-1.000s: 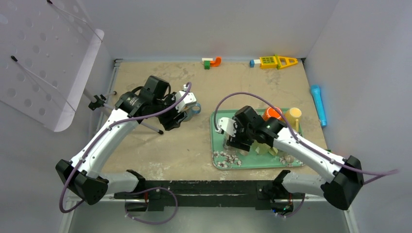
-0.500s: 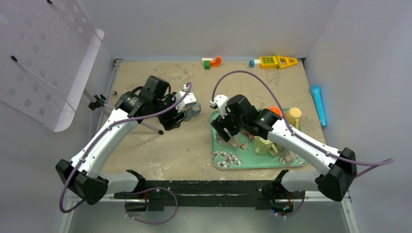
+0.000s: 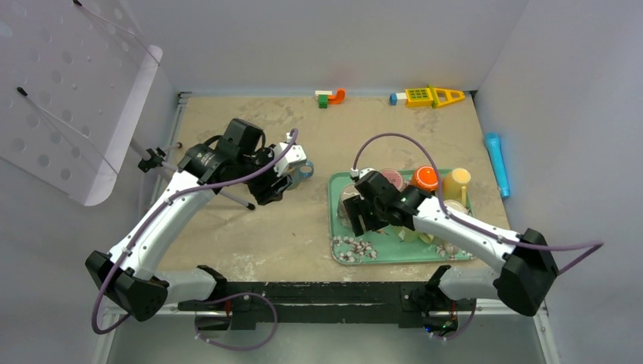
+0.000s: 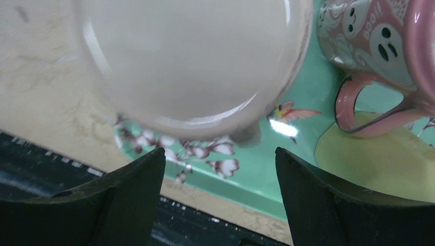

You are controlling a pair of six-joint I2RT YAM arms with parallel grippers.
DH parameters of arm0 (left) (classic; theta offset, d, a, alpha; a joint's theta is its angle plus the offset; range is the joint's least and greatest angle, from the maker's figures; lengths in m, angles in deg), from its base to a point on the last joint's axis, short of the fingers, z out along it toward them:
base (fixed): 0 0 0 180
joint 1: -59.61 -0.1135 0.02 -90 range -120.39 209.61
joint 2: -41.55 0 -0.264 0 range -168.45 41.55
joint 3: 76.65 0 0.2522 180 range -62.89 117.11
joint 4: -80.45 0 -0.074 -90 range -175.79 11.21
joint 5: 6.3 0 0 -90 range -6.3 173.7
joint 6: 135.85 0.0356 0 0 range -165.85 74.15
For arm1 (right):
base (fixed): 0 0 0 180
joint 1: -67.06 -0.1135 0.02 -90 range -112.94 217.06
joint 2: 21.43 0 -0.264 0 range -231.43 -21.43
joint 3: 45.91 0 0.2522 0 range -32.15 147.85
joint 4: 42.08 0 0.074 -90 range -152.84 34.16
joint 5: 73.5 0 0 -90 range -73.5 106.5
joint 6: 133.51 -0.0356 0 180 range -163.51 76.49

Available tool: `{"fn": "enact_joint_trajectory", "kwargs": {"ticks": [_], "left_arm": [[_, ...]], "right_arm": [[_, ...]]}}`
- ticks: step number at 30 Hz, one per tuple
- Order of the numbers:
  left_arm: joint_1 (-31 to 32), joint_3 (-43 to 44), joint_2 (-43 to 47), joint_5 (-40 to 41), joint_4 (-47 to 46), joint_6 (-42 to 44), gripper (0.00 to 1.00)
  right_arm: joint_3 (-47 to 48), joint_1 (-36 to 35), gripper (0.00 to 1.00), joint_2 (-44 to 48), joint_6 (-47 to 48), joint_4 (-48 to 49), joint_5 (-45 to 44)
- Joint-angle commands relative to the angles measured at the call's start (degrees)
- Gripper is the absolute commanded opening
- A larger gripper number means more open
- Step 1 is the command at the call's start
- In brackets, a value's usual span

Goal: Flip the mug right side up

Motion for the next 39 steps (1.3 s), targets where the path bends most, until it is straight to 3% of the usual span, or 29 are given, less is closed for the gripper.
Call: {"fn": "enact_joint_trajectory", "kwargs": {"ticks": [1, 5, 7, 10, 17, 19, 21, 25, 33, 39], "left_arm": [[-0.33, 0.16, 1.83, -2.12, -0.70, 0.80, 0.63], [-0.36, 0.07, 2.38, -2.19, -0.83, 0.79, 0.63], [-0.36, 0.07, 2.46, -2.09, -0.84, 0.86, 0.63], [-0.36, 0.14, 2.72, -2.02, -0.89, 0.95, 0.63], [-0.34, 0.59, 2.61, -2.25, -0.88, 0.66, 0.63], [-0.34, 0.69, 2.84, -2.95, -0.72, 0.38, 0.63], [-0.35, 0.88, 3.05, -4.00, -0.60, -0.10, 0.63], [-0.45, 2.46, 4.16, -7.10, 0.27, -2.07, 0.63], [-2.20, 7.36, 8.93, -22.34, -1.42, -11.81, 0.74], [-2.73, 5.48, 13.96, -33.48, -14.83, -24.60, 0.85]], "right_arm": [[-2.46, 0.17, 0.81, -2.83, -5.57, 12.14, -10.68], [-5.18, 0.20, 0.81, -2.17, -5.62, 21.82, -12.84], [-7.07, 0.19, 0.75, -2.25, -5.26, 25.35, -11.67], [-8.62, 0.20, 0.48, -2.69, -6.53, 27.54, -10.16], [-11.66, 0.19, 0.30, -3.69, -8.43, 29.54, -11.32], [-12.01, 0.20, 0.19, -3.55, -9.14, 30.03, -12.70], [-12.04, 0.21, 0.00, -3.54, -8.94, 30.97, -13.21], [-11.22, -0.18, 0.00, 0.29, -5.24, 33.21, -9.94], [-12.70, -0.32, 0.00, 24.07, -3.25, 50.38, 1.63], [-11.40, -0.37, 0.00, 28.49, -4.18, 68.00, 13.84]]}}
